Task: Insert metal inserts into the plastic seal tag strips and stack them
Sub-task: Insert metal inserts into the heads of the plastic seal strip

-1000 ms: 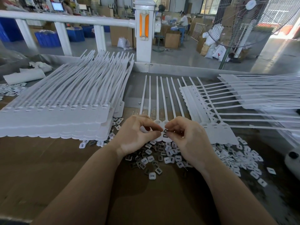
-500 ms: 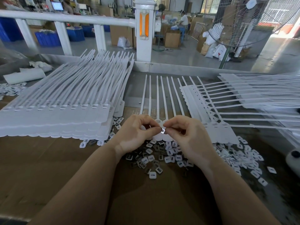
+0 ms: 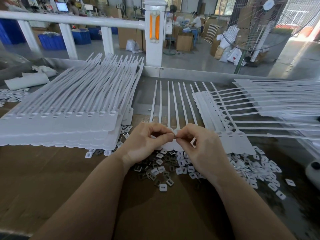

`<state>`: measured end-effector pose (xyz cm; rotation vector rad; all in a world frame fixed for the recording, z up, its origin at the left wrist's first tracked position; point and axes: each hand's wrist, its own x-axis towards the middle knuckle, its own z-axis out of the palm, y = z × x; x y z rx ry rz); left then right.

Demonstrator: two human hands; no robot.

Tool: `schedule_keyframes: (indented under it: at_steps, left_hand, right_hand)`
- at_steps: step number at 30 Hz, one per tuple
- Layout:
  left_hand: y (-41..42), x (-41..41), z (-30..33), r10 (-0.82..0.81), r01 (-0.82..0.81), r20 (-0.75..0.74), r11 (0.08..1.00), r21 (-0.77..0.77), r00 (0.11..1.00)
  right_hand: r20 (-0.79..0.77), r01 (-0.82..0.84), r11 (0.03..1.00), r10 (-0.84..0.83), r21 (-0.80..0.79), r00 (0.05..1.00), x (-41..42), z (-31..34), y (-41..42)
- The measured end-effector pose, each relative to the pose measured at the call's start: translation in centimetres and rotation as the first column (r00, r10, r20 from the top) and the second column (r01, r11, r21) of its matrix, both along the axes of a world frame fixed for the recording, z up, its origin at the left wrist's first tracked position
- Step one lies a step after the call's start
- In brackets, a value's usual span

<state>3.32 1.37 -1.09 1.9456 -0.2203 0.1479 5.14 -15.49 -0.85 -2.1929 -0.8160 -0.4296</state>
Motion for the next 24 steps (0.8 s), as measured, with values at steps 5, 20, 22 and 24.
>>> schedule_keyframes:
  at_steps: [5, 20, 22, 24]
  left_hand:
    - [0.16, 0.05, -0.11, -0.01, 0.01, 0.001, 0.994, -0.105, 1.0]
    - [0.18, 0.31, -0.35, 0.07, -0.066, 0.034, 0.99, -0.126, 0.997]
    - [0.09, 0.4, -0.37, 0.11, -0.103, 0.043, 0.983, -0.151, 0.993]
    - [0.08, 0.63, -0.43, 0.201, -0.188, 0.049, 0.963, -0.194, 0.978]
  right_hand:
    - [0.076, 0.013, 1.0, -0.011, -0.018, 0.997, -0.11, 0.04, 0.04]
    - [0.024, 0.084, 0.996, -0.084, 0.034, 0.996, -0.02, 0.12, 0.08]
    - [0.024, 0.1, 0.995, -0.101, 0.024, 0.995, -0.01, 0.07, 0.05]
    - [0.028, 0.125, 0.992, -0.126, 0.016, 0.992, 0.03, 0.0, 0.02]
